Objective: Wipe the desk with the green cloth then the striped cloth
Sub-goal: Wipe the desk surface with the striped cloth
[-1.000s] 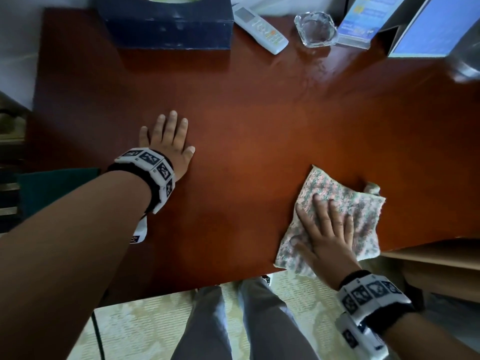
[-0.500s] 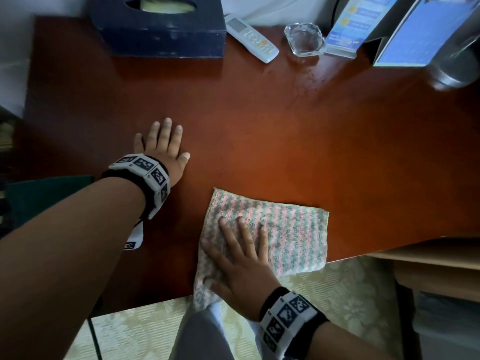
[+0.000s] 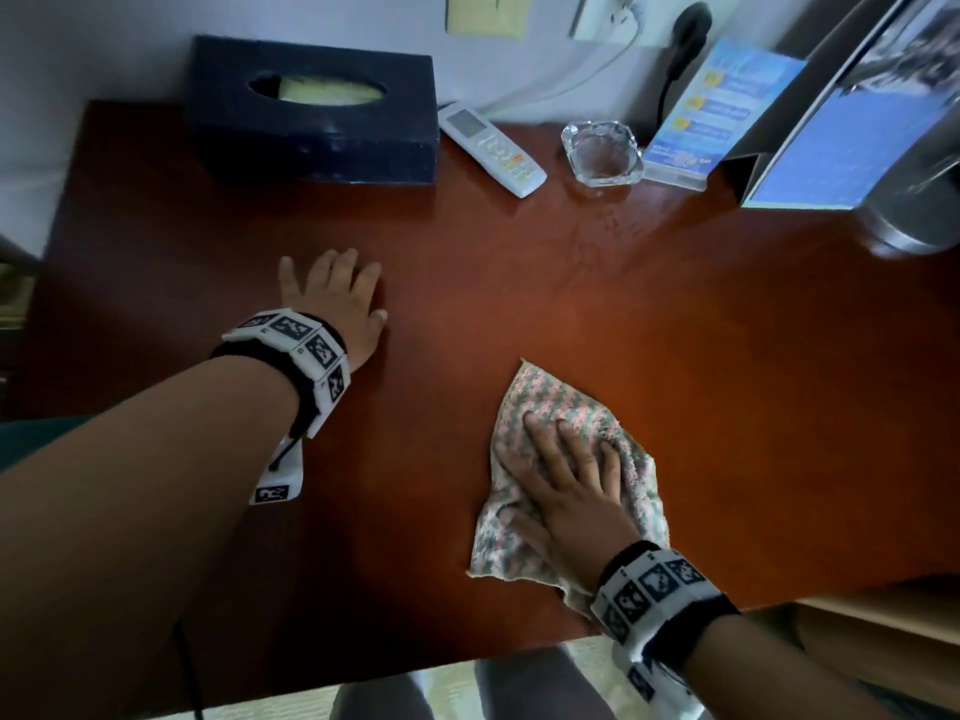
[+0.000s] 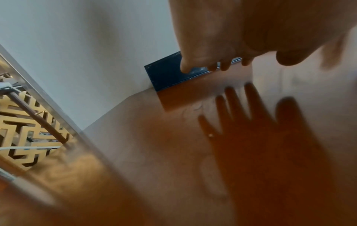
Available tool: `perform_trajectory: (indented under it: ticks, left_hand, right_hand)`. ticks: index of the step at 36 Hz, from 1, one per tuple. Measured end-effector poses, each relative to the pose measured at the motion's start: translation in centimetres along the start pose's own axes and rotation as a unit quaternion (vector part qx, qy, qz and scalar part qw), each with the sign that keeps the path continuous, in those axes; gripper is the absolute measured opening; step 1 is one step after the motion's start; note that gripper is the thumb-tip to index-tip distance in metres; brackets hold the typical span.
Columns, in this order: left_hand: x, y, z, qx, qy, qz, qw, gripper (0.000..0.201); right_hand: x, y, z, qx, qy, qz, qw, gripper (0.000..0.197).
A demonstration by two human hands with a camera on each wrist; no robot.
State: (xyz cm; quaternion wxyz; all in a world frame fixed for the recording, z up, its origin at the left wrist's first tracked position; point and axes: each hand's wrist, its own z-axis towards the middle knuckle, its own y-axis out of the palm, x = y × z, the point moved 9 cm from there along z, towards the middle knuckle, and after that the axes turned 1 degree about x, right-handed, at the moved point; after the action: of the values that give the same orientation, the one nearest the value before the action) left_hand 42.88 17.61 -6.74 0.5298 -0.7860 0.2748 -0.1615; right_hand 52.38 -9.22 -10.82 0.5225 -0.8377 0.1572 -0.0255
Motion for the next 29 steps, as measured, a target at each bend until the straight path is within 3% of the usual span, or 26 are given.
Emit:
perform_trajectory:
  ticks: [3, 11, 17, 24, 29]
  left_hand:
    - [1.3, 0.5, 1.3, -0.021, -0.005, -0.007, 1.0, 0.059]
    - [3.9, 1.9, 3.2, -0.063, -0.002, -0.027, 0.998, 0.063]
    - [4.0, 2.7, 3.4, -0.073, -0.015, -0.021, 0.997, 0.062]
    - [4.0, 3.1, 3.6, -0.051, -0.015, -0.028, 0.998, 0.062]
    - [3.9, 3.1, 3.7, -0.045, -0.018, -0.018, 0.999, 0.063]
  right_hand:
    - [1.6, -1.4, 1.6, -0.029, 0.035, -0.012, 0.999, 0.066]
    - [2.8, -3.1, 6.0, -0.029, -0.02, -0.003, 0.999, 0.065]
    - [2.5, -4.7, 9.4, -0.033, -0.015, 0.021, 0.999, 0.068]
    - [2.1, -7.3, 15.3, -0.022, 0.003, 0.045, 0.999, 0.067]
    - [4.6, -9.8, 19.0, -0.004, 0.038, 0.078, 0.996, 0.066]
